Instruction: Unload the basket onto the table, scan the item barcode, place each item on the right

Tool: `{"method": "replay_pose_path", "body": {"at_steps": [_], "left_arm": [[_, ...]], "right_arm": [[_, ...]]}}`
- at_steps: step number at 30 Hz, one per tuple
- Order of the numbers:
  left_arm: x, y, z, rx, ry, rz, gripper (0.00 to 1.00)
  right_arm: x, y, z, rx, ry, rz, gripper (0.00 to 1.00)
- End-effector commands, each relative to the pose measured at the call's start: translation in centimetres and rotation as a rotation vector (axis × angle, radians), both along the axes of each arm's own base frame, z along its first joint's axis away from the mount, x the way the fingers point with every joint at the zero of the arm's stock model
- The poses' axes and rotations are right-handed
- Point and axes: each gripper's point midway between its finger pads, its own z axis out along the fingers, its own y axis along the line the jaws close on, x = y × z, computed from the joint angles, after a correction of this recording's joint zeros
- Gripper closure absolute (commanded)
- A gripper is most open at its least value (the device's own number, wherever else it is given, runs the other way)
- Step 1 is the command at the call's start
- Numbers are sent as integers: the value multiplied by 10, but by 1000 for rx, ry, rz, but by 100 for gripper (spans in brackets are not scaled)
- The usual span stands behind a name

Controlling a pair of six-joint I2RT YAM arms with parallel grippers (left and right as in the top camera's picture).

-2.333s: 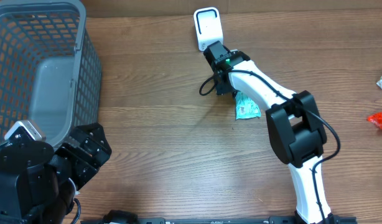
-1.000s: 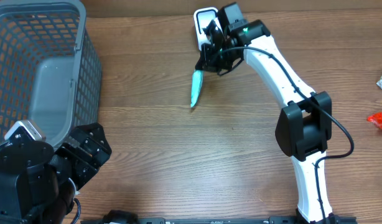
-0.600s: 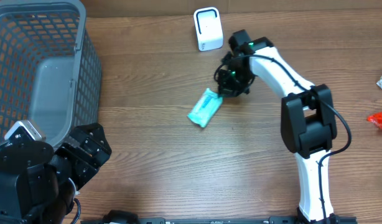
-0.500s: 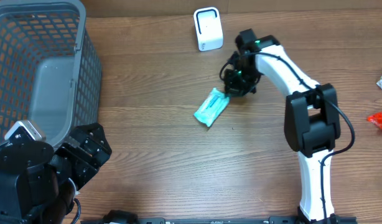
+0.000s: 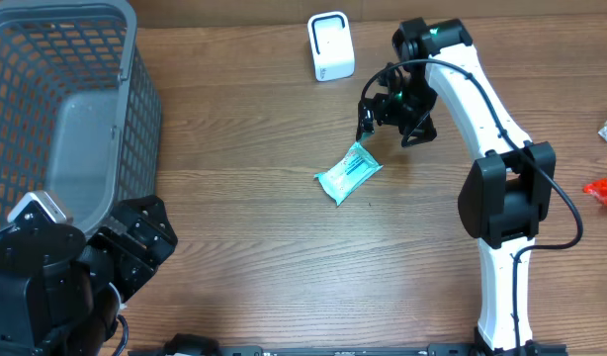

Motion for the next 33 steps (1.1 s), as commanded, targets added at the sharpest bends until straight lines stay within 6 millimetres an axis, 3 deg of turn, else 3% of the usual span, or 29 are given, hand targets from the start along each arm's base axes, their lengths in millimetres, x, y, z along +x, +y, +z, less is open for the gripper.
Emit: {"method": "replay_pose_path", "body": {"at_steps": [1, 4, 7, 13, 17, 20, 24, 27, 33], "left_arm": [[0, 1, 1, 10, -4, -3, 1], [0, 1, 1, 10, -4, -3, 0], [0, 1, 1, 10, -4, -3, 0], [0, 1, 1, 10, -4, -3, 0], [0, 1, 1, 10, -4, -3, 0], [0, 1, 1, 10, -4, -3, 0], [0, 1, 1, 10, -4, -3, 1], [0, 1, 1, 10, -4, -3, 0], [0, 1, 1, 10, -4, -3, 0]], "right_arm": [[-3, 14, 15, 46, -26, 41, 0], [-13, 39, 14, 146, 13, 51, 1], [-13, 50, 3, 135, 36, -20, 1], [1, 34, -40, -153, 57, -444, 0], [-6, 24, -57, -303, 67, -643, 0], [-8, 36, -63, -289, 59, -638, 0], [-16, 55, -68, -278, 50, -595, 13], [-21, 66, -70, -281, 32, -566, 14], [-21, 64, -71, -352, -17, -632, 16]]}}
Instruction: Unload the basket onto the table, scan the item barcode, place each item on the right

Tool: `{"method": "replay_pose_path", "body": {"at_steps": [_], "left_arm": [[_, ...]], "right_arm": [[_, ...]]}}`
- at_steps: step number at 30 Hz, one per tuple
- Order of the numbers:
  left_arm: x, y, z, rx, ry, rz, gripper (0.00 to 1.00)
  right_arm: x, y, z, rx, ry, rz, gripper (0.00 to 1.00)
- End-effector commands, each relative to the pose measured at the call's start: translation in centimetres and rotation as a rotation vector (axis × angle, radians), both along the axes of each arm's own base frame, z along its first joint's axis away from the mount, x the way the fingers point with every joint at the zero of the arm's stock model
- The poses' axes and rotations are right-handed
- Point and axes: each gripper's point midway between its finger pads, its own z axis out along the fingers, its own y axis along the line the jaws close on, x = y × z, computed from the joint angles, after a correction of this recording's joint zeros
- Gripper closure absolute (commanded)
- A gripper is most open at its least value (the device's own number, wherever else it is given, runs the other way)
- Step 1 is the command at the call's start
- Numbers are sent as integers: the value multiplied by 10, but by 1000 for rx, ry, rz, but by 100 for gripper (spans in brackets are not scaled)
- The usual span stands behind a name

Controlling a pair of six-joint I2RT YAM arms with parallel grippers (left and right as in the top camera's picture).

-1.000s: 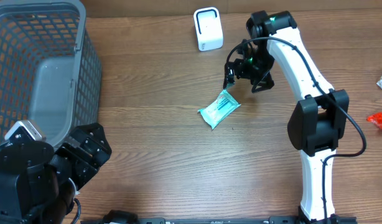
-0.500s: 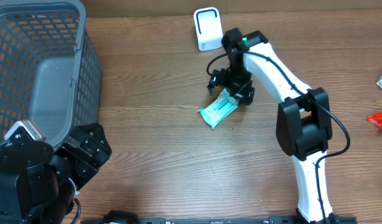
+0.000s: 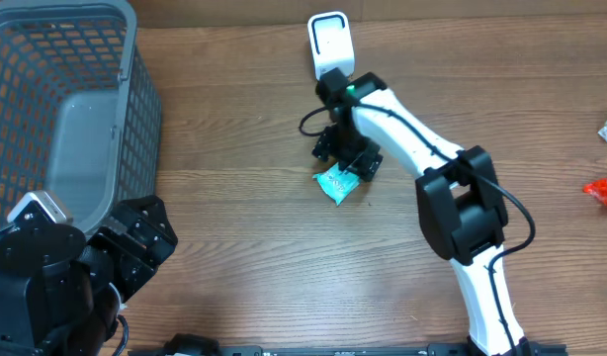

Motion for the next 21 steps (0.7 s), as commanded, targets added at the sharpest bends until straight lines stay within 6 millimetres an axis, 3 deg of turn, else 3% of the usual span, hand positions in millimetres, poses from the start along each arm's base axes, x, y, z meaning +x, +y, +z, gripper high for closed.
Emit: {"method": "replay_pose_path", "body": {"at_steps": [1, 9, 15, 21], "left_arm": [[0, 1, 1, 10, -3, -3, 0], [0, 1, 1, 10, -3, -3, 0], [0, 1, 1, 10, -3, -3, 0], [0, 1, 1, 10, -3, -3, 1]], "right_arm": [[5, -8, 6, -49, -37, -92, 17], [-1, -9, 5, -60, -14, -85, 30], [-10, 0, -14, -56, -17, -59, 30], [-10, 7, -22, -43, -39, -37, 41]]}}
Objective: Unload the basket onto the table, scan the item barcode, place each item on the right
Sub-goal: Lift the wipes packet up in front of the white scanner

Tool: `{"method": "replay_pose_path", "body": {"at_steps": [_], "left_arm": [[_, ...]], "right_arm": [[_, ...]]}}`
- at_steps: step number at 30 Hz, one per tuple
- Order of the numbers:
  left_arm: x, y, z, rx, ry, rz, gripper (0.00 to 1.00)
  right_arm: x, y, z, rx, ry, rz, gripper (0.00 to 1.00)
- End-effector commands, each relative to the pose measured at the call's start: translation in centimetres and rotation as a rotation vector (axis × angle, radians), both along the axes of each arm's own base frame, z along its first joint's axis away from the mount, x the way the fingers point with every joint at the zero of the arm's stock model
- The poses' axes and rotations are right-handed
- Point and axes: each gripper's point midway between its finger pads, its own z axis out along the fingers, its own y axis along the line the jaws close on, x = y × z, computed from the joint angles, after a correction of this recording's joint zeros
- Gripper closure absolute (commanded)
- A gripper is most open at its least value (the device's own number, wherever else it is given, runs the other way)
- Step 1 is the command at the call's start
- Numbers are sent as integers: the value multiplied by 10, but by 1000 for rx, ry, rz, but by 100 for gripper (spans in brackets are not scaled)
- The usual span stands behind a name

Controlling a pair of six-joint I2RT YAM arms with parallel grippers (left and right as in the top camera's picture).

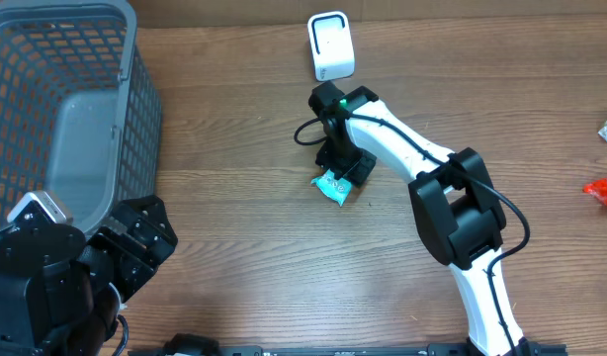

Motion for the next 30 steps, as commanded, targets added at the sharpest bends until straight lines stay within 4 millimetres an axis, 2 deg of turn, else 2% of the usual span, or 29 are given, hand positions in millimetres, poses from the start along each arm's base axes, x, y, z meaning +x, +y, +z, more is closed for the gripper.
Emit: {"method": "replay_pose_path", "body": {"at_steps": [1, 3, 4, 9, 16, 19, 23, 24, 30], "left_arm": [[0, 1, 1, 10, -3, -3, 0], [0, 1, 1, 10, -3, -3, 0], [0, 1, 1, 10, -3, -3, 1], [0, 1, 1, 10, -3, -3, 0], [0, 1, 1, 10, -3, -3, 1], [0, 1, 1, 10, -3, -3, 0], [0, 1, 1, 10, -3, -3, 0], [0, 1, 1, 10, -3, -3, 0], [0, 1, 1, 10, -3, -3, 0]], "right_arm": [[-3, 4, -3, 6, -8, 30, 45], [5, 5, -1, 18, -34, 93, 58], [9, 4, 2, 19, -49, 120, 59], [43, -4, 25, 7, -155, 209, 58], [112, -8, 82, 46, -396, 318, 58], [147, -1, 108, 90, -543, 306, 58], [181, 10, 130, 139, -710, 286, 58], [193, 14, 139, 148, -775, 278, 54], [228, 21, 167, 153, -978, 236, 52]]}}
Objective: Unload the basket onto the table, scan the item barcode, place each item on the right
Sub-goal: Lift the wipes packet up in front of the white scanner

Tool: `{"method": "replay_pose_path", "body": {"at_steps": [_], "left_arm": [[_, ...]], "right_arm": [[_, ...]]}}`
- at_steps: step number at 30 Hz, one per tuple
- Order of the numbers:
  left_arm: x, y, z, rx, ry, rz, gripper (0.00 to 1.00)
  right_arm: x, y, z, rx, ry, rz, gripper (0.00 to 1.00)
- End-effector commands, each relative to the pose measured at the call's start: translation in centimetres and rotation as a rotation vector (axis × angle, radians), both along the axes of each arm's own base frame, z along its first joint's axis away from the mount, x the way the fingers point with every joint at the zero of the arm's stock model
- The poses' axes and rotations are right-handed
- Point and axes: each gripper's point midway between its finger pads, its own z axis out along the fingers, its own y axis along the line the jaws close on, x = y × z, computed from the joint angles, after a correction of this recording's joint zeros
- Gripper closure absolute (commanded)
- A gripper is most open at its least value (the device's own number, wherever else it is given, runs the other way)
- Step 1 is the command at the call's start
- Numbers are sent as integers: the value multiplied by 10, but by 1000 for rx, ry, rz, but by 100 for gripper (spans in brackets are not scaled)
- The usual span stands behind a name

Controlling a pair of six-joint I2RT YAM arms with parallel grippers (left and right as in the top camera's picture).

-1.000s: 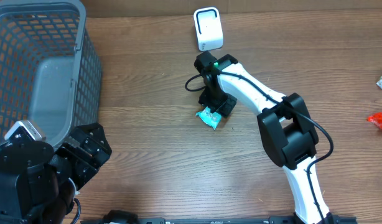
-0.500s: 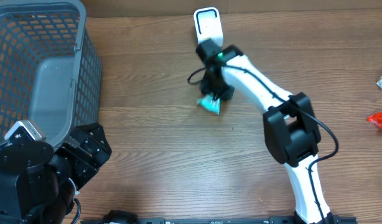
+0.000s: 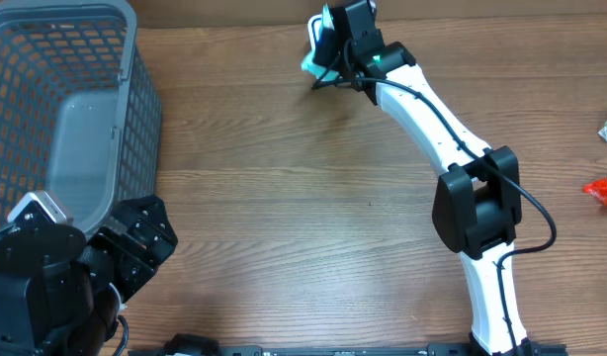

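Note:
My right gripper (image 3: 325, 51) is stretched to the far middle of the table, shut on the teal packet (image 3: 309, 65). Only a sliver of the packet shows at the gripper's left side. It is held right in front of the white scanner (image 3: 313, 24), which the gripper and wrist mostly cover. Whether packet and scanner touch cannot be told. My left arm (image 3: 76, 282) is folded at the near left corner; its fingers cannot be made out.
A grey mesh basket (image 3: 135, 109) stands at the far left. At the right edge lie a red wrapped item (image 3: 603, 190) and a green-yellow item. The right arm's white links cross the table from the near right to the far middle.
My right gripper was down on the teal packet at mid-table. Now it holds the packet up at the white scanner at the far edge. The left arm has not moved.
At first my right gripper hung just behind the teal packet lying on the table. It was then over the packet, then pressed down on it. Now the packet is off the table and in the gripper at the scanner.

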Motion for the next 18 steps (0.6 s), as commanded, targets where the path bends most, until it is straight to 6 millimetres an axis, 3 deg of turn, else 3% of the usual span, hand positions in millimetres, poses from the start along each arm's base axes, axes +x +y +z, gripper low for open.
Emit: {"method": "replay_pose_path", "body": {"at_steps": [1, 6, 12, 18], "left_arm": [[0, 1, 1, 10, -3, -3, 0], [0, 1, 1, 10, -3, -3, 1], [0, 1, 1, 10, -3, -3, 1], [0, 1, 1, 10, -3, -3, 0]], "right_arm": [[15, 1, 14, 5, -92, -23, 52], [26, 5, 13, 46, -127, -41, 53], [33, 2, -13, 16, -118, -71, 52], [42, -18, -14, 8, -118, -108, 53]]}}
